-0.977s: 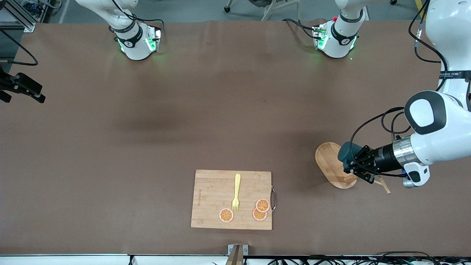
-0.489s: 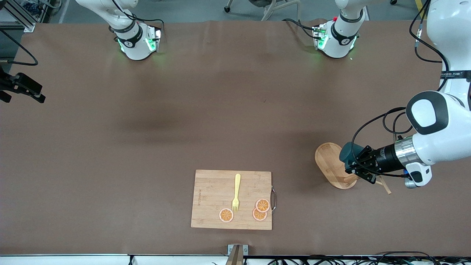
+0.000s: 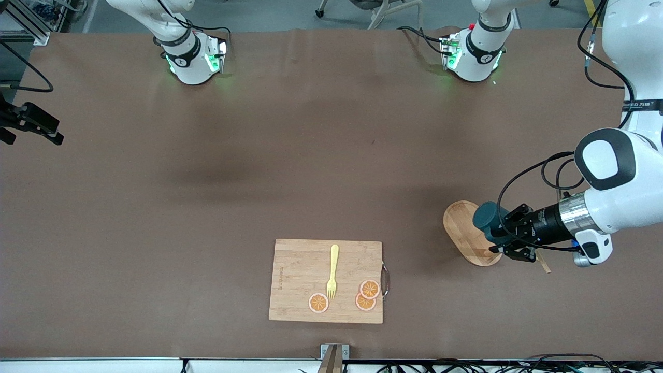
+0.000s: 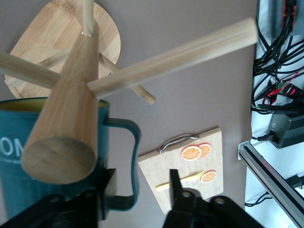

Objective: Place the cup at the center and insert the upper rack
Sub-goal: 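Hang the mug handle on a mug-tree peg and open the left gripper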

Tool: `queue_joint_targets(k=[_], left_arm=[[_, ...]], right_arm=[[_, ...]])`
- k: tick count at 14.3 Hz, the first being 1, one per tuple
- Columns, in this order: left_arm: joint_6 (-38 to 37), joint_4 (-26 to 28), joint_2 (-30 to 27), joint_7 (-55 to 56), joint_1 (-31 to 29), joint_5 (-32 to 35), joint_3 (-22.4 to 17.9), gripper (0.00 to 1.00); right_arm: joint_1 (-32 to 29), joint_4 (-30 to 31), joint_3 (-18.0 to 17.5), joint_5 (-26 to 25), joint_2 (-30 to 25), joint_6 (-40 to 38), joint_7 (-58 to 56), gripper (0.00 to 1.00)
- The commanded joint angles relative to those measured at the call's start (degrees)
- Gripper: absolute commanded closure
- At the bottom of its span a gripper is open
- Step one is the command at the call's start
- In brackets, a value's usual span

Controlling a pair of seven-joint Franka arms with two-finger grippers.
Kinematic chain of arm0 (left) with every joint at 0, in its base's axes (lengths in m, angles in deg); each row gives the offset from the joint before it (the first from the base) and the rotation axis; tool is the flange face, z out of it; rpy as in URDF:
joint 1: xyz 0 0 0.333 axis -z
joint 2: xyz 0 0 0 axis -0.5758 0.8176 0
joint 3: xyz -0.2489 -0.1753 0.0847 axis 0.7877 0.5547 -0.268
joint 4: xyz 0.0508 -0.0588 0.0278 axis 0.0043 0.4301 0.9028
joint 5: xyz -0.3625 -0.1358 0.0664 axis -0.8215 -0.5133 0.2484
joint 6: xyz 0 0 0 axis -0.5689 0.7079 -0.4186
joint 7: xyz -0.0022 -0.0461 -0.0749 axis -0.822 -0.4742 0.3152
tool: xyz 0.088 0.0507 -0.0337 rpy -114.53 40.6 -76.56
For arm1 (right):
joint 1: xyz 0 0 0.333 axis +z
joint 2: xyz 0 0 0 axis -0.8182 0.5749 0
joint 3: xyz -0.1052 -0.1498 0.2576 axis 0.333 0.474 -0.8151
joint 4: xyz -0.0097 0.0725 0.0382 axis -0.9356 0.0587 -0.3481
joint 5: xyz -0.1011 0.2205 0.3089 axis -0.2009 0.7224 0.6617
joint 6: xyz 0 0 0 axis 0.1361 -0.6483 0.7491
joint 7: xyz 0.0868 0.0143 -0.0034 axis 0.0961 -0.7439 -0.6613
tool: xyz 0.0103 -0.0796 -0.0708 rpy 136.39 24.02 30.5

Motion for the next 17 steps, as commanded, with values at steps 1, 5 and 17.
queue_joint_targets(k=[1, 5, 17], left_arm=[[-0.13, -1.32, 0.54, -1.07, -0.29, -0.43, 0.36, 0.00], [-0.13, -1.93, 0.19, -1.07, -0.29, -0.07, 0.36, 0.00], [-0.66, -3.43, -4.64, -3.33, -0.29, 12.48, 0.89, 0.00]], right_arm=[[-0.16, 0.43, -0.27, -0.41, -0.91, 0.17, 0.88, 0.00], [-0.07, 0.43, -0.27, -0.41, -0.91, 0.17, 0.88, 0.00], [-0.07, 0.17, -0.27, -0.24, -0.91, 0.08, 0.88, 0.00]])
